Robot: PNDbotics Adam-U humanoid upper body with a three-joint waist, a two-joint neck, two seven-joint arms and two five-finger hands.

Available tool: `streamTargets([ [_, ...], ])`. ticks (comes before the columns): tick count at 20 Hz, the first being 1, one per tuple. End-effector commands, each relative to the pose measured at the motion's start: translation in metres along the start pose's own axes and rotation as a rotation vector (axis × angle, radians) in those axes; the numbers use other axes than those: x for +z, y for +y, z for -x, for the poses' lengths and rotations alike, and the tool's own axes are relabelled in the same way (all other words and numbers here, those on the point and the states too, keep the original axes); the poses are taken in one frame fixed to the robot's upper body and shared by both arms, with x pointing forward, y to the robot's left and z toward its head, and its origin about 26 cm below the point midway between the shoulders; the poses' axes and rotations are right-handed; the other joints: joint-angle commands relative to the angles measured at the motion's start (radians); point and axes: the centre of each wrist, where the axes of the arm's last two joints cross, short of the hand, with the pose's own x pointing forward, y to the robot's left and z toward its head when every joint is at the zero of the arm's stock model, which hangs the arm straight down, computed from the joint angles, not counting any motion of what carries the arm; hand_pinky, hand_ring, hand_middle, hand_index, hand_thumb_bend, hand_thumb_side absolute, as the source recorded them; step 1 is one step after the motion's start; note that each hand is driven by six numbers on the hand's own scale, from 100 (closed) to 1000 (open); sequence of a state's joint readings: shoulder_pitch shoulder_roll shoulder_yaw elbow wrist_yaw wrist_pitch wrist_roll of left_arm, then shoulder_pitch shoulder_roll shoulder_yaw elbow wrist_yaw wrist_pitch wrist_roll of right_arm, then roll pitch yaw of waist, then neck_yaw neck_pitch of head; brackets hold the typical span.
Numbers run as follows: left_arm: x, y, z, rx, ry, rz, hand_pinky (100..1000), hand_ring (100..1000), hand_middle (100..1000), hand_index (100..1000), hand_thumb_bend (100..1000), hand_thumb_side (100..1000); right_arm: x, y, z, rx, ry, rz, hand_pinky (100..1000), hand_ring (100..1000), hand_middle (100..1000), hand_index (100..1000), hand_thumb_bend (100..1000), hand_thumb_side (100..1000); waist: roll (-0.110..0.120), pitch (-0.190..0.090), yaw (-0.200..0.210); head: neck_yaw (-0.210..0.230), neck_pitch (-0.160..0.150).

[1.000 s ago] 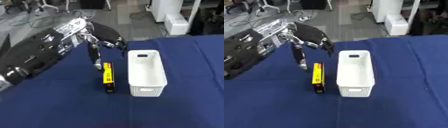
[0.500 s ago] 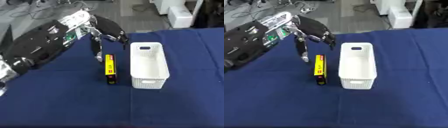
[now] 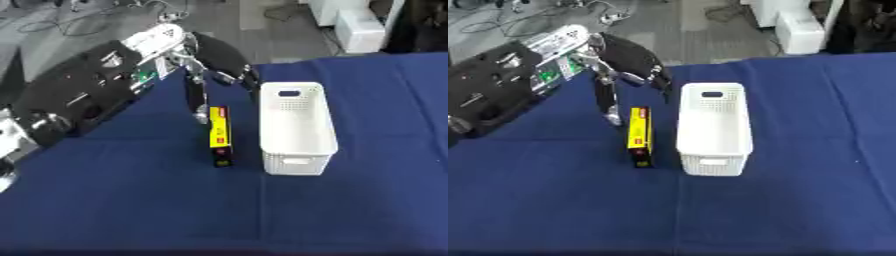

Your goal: Pick up objects on the table and place them in the box.

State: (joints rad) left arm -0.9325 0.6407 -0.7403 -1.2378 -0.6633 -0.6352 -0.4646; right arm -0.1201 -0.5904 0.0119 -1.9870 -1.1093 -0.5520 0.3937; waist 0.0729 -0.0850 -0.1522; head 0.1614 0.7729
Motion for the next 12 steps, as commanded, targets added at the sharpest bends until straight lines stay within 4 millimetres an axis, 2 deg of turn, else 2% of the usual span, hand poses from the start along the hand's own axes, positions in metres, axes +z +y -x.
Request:
streamTargets([
  [1, 0.006, 0.008, 0.005, -0.162, -0.211, 0.273, 754, 772, 802, 834, 660, 331, -0.007, -0.001, -0.006, 0.018, 0.001, -0.032, 100, 100, 100, 190, 100, 1000, -0.003, -0.005, 0.001, -0.005, -0.003],
  [12, 0.016, -0.012, 0.009, -0.097, -0.199, 0.308, 749, 768, 804, 836, 688, 354, -0.006, -0.001, -0.007, 0.022, 0.002, -0.033, 100, 100, 100, 190, 100, 1000, -0.003, -0.005, 0.004, -0.011, -0.003],
])
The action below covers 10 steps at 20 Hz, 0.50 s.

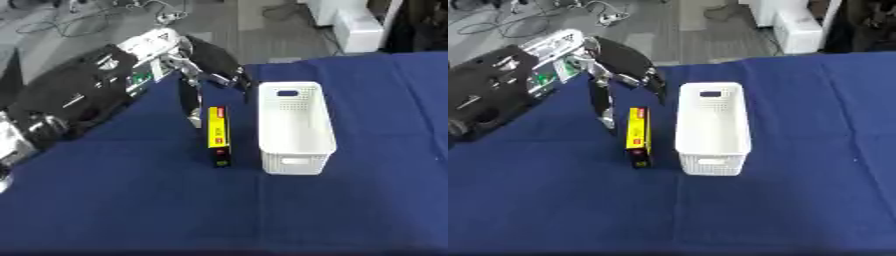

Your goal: Pick up objects on the table and place them in the box.

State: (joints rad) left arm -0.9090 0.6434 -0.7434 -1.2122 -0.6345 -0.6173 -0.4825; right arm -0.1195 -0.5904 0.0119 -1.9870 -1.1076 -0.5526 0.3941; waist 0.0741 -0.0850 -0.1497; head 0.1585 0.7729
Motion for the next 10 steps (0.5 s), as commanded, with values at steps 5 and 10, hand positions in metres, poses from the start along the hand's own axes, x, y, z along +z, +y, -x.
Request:
streamTargets([
  [5, 0.014, -0.003, 0.007, -0.145, -0.210, 0.285, 746, 765, 804, 836, 692, 355, -0.006, -0.001, -0.006, 0.020, 0.000, -0.034, 100, 100, 100, 190, 100, 1000, -0.005, -0.004, 0.001, -0.008, -0.003],
  [10, 0.012, -0.008, 0.005, -0.138, -0.217, 0.274, 744, 764, 804, 838, 689, 362, -0.006, -0.001, -0.006, 0.020, -0.001, -0.036, 100, 100, 100, 190, 100, 1000, -0.006, -0.002, -0.001, -0.006, -0.003],
])
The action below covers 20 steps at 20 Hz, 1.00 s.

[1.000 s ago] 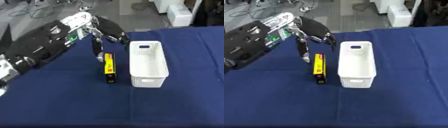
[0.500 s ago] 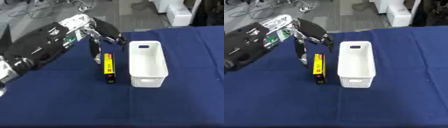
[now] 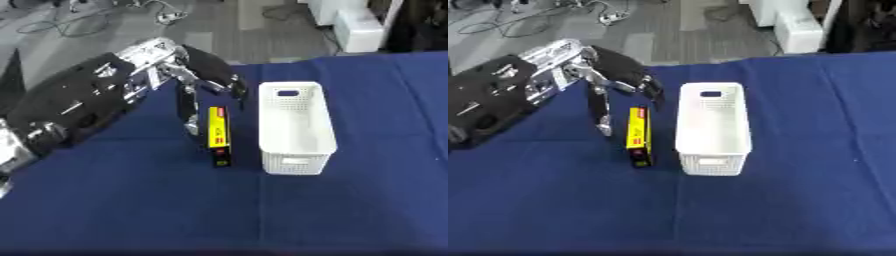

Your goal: Pick up objects on the table and place them in the box.

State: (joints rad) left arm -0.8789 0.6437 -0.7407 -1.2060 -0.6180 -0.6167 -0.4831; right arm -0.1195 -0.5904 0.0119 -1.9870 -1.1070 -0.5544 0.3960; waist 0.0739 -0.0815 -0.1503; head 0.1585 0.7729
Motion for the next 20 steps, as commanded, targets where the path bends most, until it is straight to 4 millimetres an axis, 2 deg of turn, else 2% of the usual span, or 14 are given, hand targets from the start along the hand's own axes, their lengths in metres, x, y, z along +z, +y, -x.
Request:
streamTargets([
  [1, 0.012, 0.005, 0.005, -0.180, -0.206, 0.276, 744, 763, 804, 838, 691, 360, -0.006, -0.001, -0.006, 0.019, 0.000, -0.034, 100, 100, 100, 190, 100, 1000, -0.006, -0.005, 0.000, -0.006, -0.003],
  [20, -0.006, -0.011, 0.002, -0.157, -0.219, 0.257, 746, 760, 800, 837, 664, 367, -0.007, 0.000, -0.005, 0.016, -0.001, -0.043, 100, 100, 100, 190, 100, 1000, -0.009, 0.000, -0.005, -0.007, -0.003],
])
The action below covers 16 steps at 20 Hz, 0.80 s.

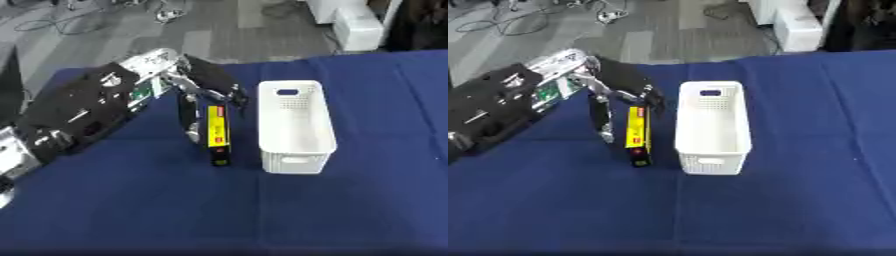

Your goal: Pick up objects on the table and place them in the box.

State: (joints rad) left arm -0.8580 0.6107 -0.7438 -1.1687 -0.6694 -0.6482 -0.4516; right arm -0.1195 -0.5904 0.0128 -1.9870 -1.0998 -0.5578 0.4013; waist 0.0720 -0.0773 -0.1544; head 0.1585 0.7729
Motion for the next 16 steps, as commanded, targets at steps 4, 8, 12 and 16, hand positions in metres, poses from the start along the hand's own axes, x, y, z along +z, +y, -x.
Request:
streamTargets([
  [4, 0.006, -0.004, 0.004, -0.134, -0.194, 0.245, 743, 758, 801, 836, 663, 368, -0.007, 0.000, -0.005, 0.007, -0.002, -0.035, 100, 100, 100, 190, 100, 1000, -0.007, -0.003, -0.003, -0.013, -0.003],
  [8, 0.006, -0.011, 0.005, -0.120, -0.187, 0.247, 742, 757, 802, 835, 658, 370, -0.008, 0.000, -0.005, 0.005, -0.002, -0.036, 100, 100, 100, 190, 100, 1000, -0.007, -0.001, -0.005, -0.019, -0.003],
  [12, 0.004, -0.015, 0.005, -0.116, -0.187, 0.241, 740, 755, 801, 834, 650, 370, -0.008, 0.000, -0.004, 0.004, -0.002, -0.038, 100, 100, 100, 190, 100, 1000, -0.007, 0.000, -0.007, -0.021, -0.003],
  [16, 0.002, -0.018, 0.003, -0.111, -0.192, 0.233, 739, 754, 802, 833, 644, 374, -0.008, 0.001, -0.004, 0.002, -0.002, -0.039, 100, 100, 100, 190, 100, 1000, -0.007, 0.001, -0.009, -0.024, -0.003],
])
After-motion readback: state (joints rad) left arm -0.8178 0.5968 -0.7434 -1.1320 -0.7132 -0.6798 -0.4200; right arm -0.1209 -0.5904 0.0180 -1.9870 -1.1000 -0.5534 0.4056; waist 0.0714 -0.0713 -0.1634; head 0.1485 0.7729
